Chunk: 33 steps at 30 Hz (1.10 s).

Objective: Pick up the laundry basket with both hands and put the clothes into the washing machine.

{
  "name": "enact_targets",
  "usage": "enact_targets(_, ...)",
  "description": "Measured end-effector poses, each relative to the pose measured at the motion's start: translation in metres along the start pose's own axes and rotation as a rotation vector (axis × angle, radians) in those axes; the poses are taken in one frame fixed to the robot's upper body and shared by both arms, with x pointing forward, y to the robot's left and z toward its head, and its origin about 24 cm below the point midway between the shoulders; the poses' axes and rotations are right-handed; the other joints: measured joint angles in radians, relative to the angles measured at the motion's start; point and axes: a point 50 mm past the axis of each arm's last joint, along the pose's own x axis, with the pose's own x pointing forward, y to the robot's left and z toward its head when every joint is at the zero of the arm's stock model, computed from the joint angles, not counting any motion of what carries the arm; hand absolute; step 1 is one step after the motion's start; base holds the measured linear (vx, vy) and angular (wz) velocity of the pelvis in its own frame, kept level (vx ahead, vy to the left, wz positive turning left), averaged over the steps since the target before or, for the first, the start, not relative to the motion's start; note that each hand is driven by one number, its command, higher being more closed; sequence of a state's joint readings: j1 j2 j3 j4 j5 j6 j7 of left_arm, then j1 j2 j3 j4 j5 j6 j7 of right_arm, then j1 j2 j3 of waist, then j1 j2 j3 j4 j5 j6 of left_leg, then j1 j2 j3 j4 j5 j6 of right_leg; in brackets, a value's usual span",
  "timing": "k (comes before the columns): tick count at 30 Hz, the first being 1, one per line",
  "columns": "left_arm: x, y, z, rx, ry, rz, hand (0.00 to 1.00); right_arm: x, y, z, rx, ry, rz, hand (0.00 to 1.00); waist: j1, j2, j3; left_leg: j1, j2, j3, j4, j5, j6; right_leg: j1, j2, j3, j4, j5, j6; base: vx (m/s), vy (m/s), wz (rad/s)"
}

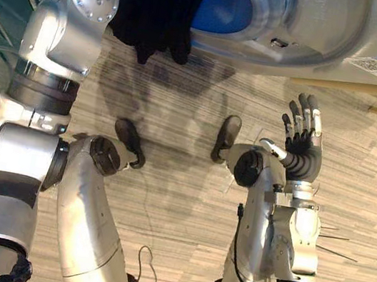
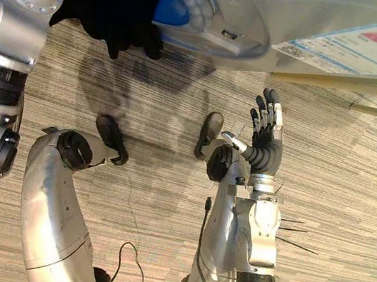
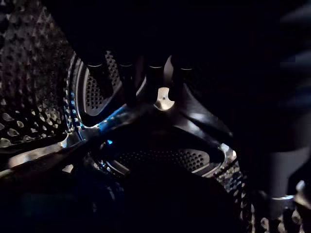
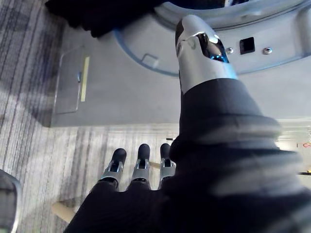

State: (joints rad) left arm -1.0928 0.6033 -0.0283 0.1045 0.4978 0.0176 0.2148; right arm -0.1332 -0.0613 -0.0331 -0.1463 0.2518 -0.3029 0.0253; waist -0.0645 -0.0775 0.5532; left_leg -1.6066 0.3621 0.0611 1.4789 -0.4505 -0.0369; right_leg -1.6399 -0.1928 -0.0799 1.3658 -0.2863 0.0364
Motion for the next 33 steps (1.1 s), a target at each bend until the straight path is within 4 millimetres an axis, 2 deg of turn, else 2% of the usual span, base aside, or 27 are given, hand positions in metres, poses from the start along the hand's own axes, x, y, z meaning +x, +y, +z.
enact_targets(1,-0.006,0.001,-0.003,-0.034,0.019,0.027,0.0,-0.001,0.0,0.0,-0.008,0.002,0.0,0.0,0.004,0.002,0.0,0.003,-0.001,0.0,-0.004,0.002,0.0,0.003,0.0,-0.001,-0.003,0.0,0.0,-0.01,-0.025,0.04)
enact_targets(3,-0.037,-0.004,-0.021,-0.152,0.139,0.125,0.0,-0.005,0.0,-0.003,-0.019,0.016,-0.01,0.0,0.021,0.002,0.0,0.02,-0.003,0.001,-0.018,0.006,-0.006,0.015,0.001,-0.002,-0.01,-0.001,-0.001,0.0,-0.013,0.02)
enact_targets(4,-0.046,-0.007,-0.025,-0.182,0.173,0.143,0.0,-0.006,0.0,-0.004,-0.024,0.019,-0.012,0.0,0.024,0.002,0.0,0.023,-0.003,0.001,-0.022,0.007,-0.007,0.018,0.001,-0.003,-0.012,-0.001,-0.002,0.0,-0.028,0.06)
enact_targets(6,-0.077,-0.02,-0.036,-0.262,0.293,0.172,0.0,-0.006,0.0,-0.004,-0.034,0.019,-0.027,0.0,0.027,0.005,-0.001,0.031,-0.015,0.0,-0.041,0.015,-0.012,0.026,-0.001,-0.005,-0.022,-0.003,-0.005,-0.01,-0.031,0.13)
enact_targets(13,-0.138,-0.052,-0.031,-0.443,0.493,0.202,0.0,-0.013,0.004,-0.009,-0.037,0.045,-0.057,0.0,0.047,0.016,-0.013,0.069,-0.025,-0.002,-0.076,0.019,-0.016,0.06,0.001,-0.01,-0.044,-0.007,-0.012,0.0,-0.015,0.03)
enact_targets(16,-0.174,-0.067,-0.032,-0.55,0.668,0.252,0.0,-0.016,0.005,-0.011,-0.042,0.056,-0.077,0.0,0.052,0.023,-0.023,0.088,-0.031,-0.009,-0.088,0.02,-0.018,0.081,0.001,-0.017,-0.051,-0.015,-0.018,0.0,-0.008,0.01)
enact_targets(18,-0.202,-0.076,-0.031,-0.621,0.804,0.284,0.0,-0.016,0.006,-0.012,-0.05,0.062,-0.089,0.0,0.053,0.033,-0.059,0.084,-0.033,-0.014,-0.097,0.022,-0.021,0.08,0.001,-0.024,-0.054,-0.022,-0.019,0.02,-0.025,0.05)
enact_targets(22,-0.232,-0.085,-0.032,-0.713,0.957,0.326,0.0,-0.022,0.006,-0.015,-0.05,0.084,-0.111,0.0,0.061,0.038,-0.103,0.09,-0.034,-0.02,-0.102,0.03,-0.027,0.082,0.0,-0.028,-0.041,-0.041,-0.029,0.02,-0.023,0.04)
enact_targets(25,-0.242,-0.095,-0.037,-0.755,1.033,0.339,0.0,-0.026,0.002,-0.021,-0.059,0.116,-0.135,0.0,0.076,0.037,-0.111,0.095,-0.035,-0.026,-0.102,0.031,-0.031,0.084,0.0,-0.03,-0.03,-0.051,-0.037,0.03,-0.041,0.05)
enact_targets(28,-0.256,-0.107,-0.045,-0.821,1.148,0.359,0.0,-0.028,0.001,-0.026,-0.062,0.142,-0.148,0.0,0.077,0.037,-0.111,0.098,-0.034,-0.03,-0.102,0.031,-0.035,0.085,0.0,-0.033,-0.024,-0.059,-0.038,0.01,-0.039,0.02)
enact_targets(31,-0.263,-0.115,-0.052,-0.91,1.227,0.386,0.0,-0.03,-0.001,-0.028,-0.066,0.154,-0.158,0.0,0.076,0.037,-0.111,0.098,-0.033,-0.032,-0.102,0.032,-0.037,0.085,0.001,-0.035,-0.023,-0.059,-0.039,0.0,-0.008,-0.01)
enact_targets(33,-0.259,-0.125,-0.058,-1.001,1.252,0.374,0.0,-0.03,-0.002,-0.029,-0.07,0.161,-0.159,0.0,0.074,0.037,-0.111,0.098,-0.032,-0.033,-0.102,0.033,-0.038,0.085,0.002,-0.035,-0.022,-0.059,-0.039,0.0,0.0,0.0)
